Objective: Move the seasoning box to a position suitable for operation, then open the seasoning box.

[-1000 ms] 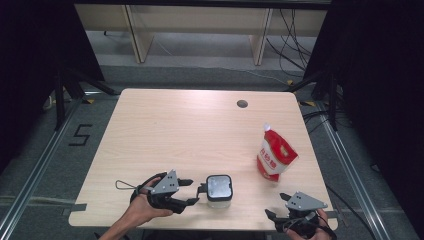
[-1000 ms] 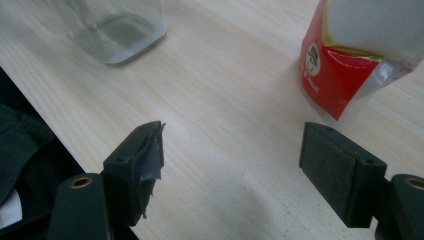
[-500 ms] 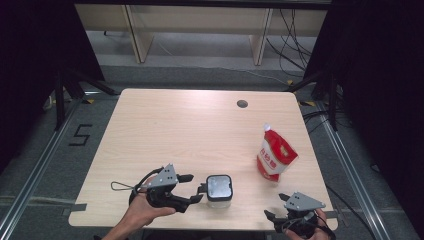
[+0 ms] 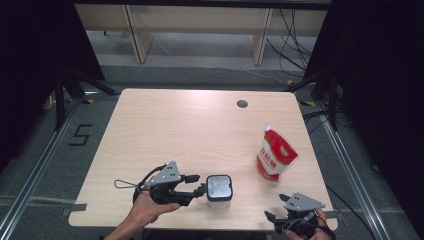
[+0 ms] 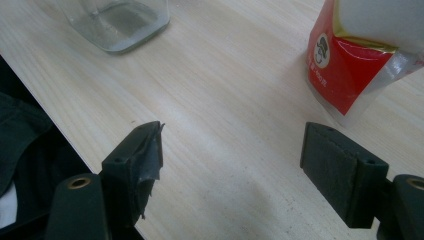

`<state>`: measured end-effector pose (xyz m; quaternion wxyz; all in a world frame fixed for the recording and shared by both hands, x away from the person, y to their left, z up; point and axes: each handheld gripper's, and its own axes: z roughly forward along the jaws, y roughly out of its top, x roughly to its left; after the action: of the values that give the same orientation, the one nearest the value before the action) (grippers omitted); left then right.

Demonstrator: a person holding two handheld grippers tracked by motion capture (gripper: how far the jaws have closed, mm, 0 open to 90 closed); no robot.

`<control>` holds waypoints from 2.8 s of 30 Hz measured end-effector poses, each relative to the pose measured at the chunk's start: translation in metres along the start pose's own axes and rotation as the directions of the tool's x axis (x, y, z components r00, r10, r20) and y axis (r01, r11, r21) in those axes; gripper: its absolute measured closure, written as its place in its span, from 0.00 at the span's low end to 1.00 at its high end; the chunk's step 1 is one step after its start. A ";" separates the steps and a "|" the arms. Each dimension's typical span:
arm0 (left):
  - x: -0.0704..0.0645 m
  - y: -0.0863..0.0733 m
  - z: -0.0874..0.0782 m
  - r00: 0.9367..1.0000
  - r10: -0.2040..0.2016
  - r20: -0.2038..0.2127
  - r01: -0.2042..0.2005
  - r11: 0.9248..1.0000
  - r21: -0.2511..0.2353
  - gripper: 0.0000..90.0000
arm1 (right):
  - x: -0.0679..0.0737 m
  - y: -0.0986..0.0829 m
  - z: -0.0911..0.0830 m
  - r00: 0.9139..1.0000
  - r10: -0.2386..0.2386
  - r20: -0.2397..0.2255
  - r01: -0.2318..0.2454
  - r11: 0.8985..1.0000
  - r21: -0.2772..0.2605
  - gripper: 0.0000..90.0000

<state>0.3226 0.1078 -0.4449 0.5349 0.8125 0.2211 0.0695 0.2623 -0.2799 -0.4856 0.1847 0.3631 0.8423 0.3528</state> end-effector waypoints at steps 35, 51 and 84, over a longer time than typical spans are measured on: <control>-0.009 -0.006 0.017 0.994 0.091 -0.068 -0.089 0.995 0.032 0.99 | 0.020 0.022 0.001 0.998 -0.010 -0.064 -0.005 0.975 -0.221 0.49; -0.006 -0.008 0.014 0.994 0.086 -0.072 -0.085 0.996 0.018 0.98 | 0.038 0.049 0.019 0.990 -0.121 -0.071 0.099 0.960 -0.260 0.80; -0.004 -0.013 0.011 0.993 0.096 -0.070 -0.096 0.995 0.002 0.98 | 0.048 0.060 0.037 0.972 -0.195 -0.134 0.160 0.959 -0.234 0.99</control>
<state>0.3187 0.1016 -0.4609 0.5236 0.8188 0.2003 0.1236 0.2801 -0.1977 -0.4701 0.1886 0.2344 0.8388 0.4538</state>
